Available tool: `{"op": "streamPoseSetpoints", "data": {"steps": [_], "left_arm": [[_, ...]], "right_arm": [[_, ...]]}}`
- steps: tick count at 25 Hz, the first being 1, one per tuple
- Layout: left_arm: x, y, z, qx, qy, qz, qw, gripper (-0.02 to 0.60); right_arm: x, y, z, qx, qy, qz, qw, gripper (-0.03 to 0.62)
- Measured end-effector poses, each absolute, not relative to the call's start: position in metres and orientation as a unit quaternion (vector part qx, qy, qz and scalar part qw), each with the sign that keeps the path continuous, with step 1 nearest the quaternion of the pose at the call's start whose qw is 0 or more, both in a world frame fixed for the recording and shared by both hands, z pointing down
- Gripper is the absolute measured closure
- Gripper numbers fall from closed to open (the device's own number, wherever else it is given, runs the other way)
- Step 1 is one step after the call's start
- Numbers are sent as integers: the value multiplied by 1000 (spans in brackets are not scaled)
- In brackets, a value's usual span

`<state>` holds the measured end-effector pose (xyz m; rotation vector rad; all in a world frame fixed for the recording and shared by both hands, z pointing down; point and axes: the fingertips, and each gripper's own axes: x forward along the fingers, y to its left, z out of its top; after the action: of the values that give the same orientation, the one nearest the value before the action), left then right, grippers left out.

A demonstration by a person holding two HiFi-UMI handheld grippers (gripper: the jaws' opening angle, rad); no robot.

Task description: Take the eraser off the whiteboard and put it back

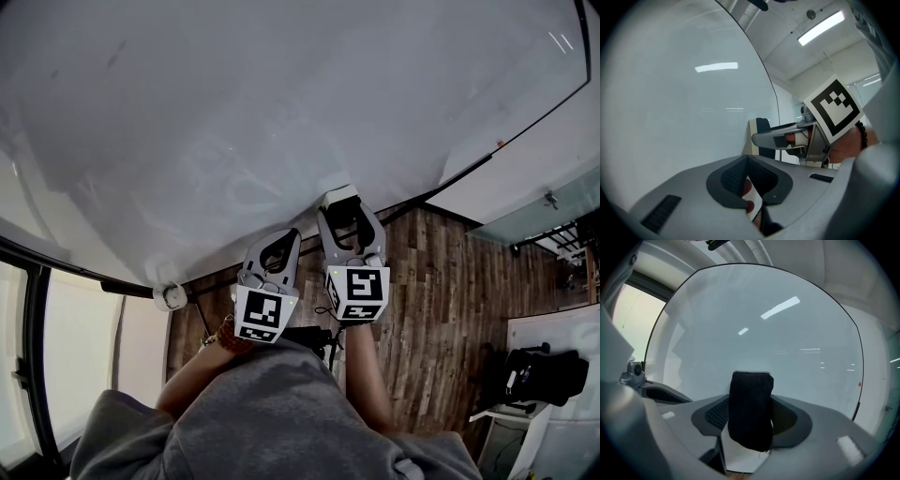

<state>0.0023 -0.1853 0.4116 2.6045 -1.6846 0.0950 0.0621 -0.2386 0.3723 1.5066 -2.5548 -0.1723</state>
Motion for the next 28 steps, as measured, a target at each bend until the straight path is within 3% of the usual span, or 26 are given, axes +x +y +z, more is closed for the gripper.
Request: {"op": "streamPoseSetpoints", "data": {"steps": [28], "left_arm": [[-3, -182, 413, 840, -542, 31, 20, 575]], "right_arm": [[65, -239, 372, 515, -851, -55, 82, 352]]}}
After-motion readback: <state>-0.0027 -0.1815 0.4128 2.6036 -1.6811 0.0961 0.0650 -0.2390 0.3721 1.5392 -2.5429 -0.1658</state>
